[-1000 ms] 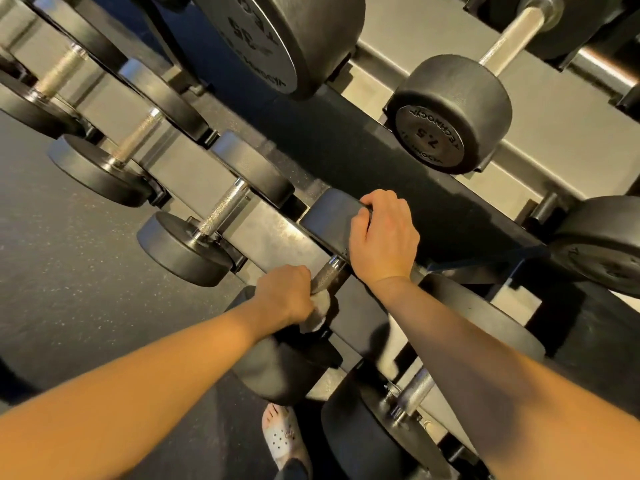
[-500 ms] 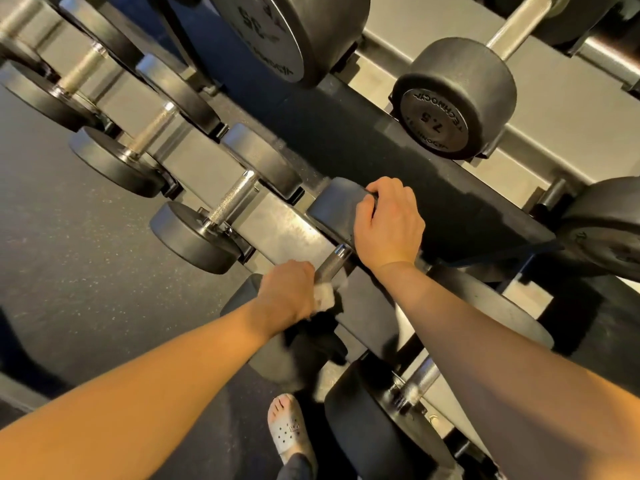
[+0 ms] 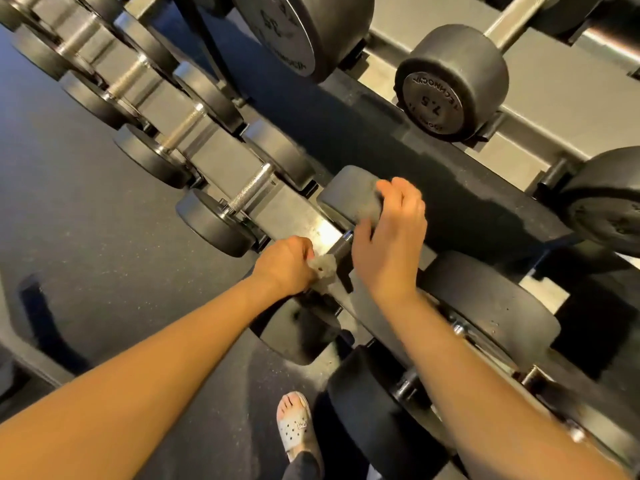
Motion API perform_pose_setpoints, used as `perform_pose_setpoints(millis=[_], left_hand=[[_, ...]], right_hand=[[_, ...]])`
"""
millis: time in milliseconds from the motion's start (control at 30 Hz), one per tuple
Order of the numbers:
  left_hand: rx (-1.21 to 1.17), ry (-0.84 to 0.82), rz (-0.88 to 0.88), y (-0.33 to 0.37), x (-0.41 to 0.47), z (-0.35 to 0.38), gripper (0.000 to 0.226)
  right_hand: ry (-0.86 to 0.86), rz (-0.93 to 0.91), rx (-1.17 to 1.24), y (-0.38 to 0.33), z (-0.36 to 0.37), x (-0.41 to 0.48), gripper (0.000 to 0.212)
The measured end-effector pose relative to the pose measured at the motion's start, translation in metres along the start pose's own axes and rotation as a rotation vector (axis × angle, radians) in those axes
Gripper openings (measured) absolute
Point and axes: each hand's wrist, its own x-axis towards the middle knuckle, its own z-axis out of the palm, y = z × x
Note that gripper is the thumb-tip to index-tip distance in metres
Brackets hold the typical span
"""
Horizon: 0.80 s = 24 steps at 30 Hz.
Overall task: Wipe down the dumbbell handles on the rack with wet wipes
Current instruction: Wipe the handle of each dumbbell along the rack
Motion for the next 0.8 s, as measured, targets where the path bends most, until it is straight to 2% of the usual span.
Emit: perform_pose_setpoints(millis=[67,167,267,333,400,467,500,533,600,667,733,800], left_hand=[[-0.207,0.001,-0.017,-0.004,-0.002,-0.003,0.02],[-0.434,-0.134,0.035,-0.003,-0.009,-0.01,0.027],[-0.414,-0.264,0.099,-0.001,-0.015,-0.018,0.009],[-0.419,-0.255,0.128,-0.007,-0.018,-0.017,0.02],[-0.339,-0.134,0.178,-0.016,-0.024,-0.013,0.023],[-0.1,0.135,0.211,-0.03,-0.03,-0.003,0.025],[-0.021,0.254,0.196,-0.038,-0.032,0.004,0.03],[0.013,0.322,0.177,-0.044,-0.035,0.011,0.037],[0.003,0.36,0.206,-0.054,-0.04,0.03,0.05],[-0.08,0.424,0.223,-0.057,-0.045,0.047,0.048],[-0.192,0.477,0.187,-0.057,-0.046,0.049,0.038],[-0.23,0.494,0.169,-0.056,-0.048,0.048,0.028]], right_hand=[[-0.093,0.006,0.16,-0.011,-0.011,-0.05,0.034],[-0.343,0.302,0.397,-0.015,0.003,-0.088,0.034],[-0.336,0.531,0.635,-0.01,0.025,-0.087,0.023],[-0.28,0.751,0.797,-0.006,0.034,-0.079,0.018],[-0.222,1.049,0.933,-0.001,0.036,-0.065,0.013],[-0.087,1.3,1.068,0.008,0.04,-0.046,0.011],[-0.015,1.364,1.124,0.013,0.045,-0.037,0.012],[0.029,1.382,1.159,0.015,0.051,-0.03,0.012],[-0.004,1.331,1.113,0.013,0.063,-0.022,0.01],[-0.043,1.241,0.92,0.008,0.073,-0.026,0.015],[-0.163,1.117,0.754,0.006,0.078,-0.043,0.018],[-0.416,0.917,0.589,0.008,0.08,-0.067,0.021]])
